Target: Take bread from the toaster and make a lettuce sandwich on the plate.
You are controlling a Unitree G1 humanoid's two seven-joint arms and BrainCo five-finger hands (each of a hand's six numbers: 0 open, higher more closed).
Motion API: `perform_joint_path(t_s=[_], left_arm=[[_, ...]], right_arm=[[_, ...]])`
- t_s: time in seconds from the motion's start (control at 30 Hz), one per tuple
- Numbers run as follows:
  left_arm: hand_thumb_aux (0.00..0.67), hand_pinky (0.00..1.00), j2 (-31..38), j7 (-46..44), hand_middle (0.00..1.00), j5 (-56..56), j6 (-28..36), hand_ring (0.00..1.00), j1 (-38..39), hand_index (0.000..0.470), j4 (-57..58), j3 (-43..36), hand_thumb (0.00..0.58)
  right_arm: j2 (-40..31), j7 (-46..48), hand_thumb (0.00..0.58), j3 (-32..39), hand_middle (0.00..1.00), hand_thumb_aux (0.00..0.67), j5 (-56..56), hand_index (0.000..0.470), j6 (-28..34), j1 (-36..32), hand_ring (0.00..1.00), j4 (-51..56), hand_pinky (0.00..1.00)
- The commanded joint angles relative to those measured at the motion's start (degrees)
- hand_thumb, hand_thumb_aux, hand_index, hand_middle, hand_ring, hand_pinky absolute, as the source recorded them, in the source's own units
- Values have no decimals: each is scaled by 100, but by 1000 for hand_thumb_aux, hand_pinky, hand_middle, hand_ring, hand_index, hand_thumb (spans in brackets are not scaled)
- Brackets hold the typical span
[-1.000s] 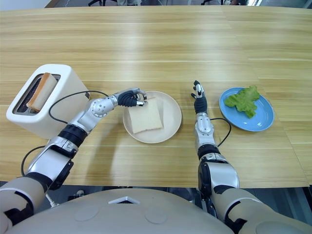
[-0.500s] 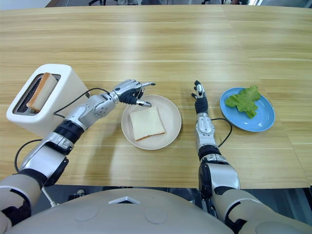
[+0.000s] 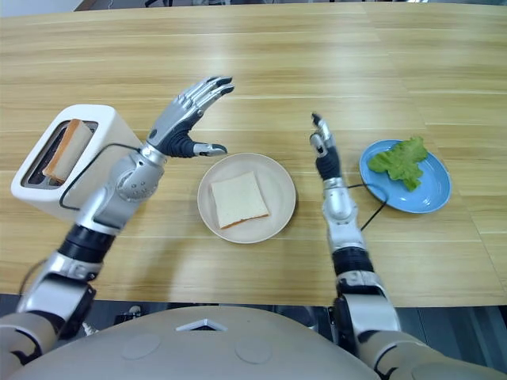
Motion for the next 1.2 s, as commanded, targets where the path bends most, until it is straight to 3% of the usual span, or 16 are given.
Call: perform_joint_path(t_s=[0.03,0.13,0.23,0.47,0.67,1.17,1.2], left_arm=[[0,0,-552,-434,0,-1332,568,0,595,0,620,410,0],[0,0,-706,-309,0,-1289,544,0,976,0,671,497,0],[0,0,-816,-234,0,-1262,474,0,1219,0,756,508,0],[0,0,-970,-46,0,-1097,344,0,1286,0,1039,491,0],[0,0,-993,-9,0,-1035,310,0,1361,0,1027,524,0],[0,0,-965,-18,0,-1011,316,0,1429,0,1027,563,0],[0,0,-957,-19,0,-1013,317,0,1432,0,1021,572,0]], right_arm=[[-933,42,0,-517,0,0,-1148,0,881,275,0,-1939,0],[-1742,-63,0,-804,0,0,-1711,0,1205,312,0,-1949,0],[-2452,-506,0,-718,0,0,-2436,0,1367,168,0,-1053,0],[-3322,-1799,0,811,0,0,-4084,0,1806,-813,0,2223,0],[-3347,-2361,0,1949,0,0,-4605,0,2141,-1455,0,4081,0],[-3543,-2592,0,2537,0,0,-4176,0,2230,-1475,0,4528,0],[-3533,-2558,152,2576,0,95,-4156,65,2235,-1476,0,4537,0]])
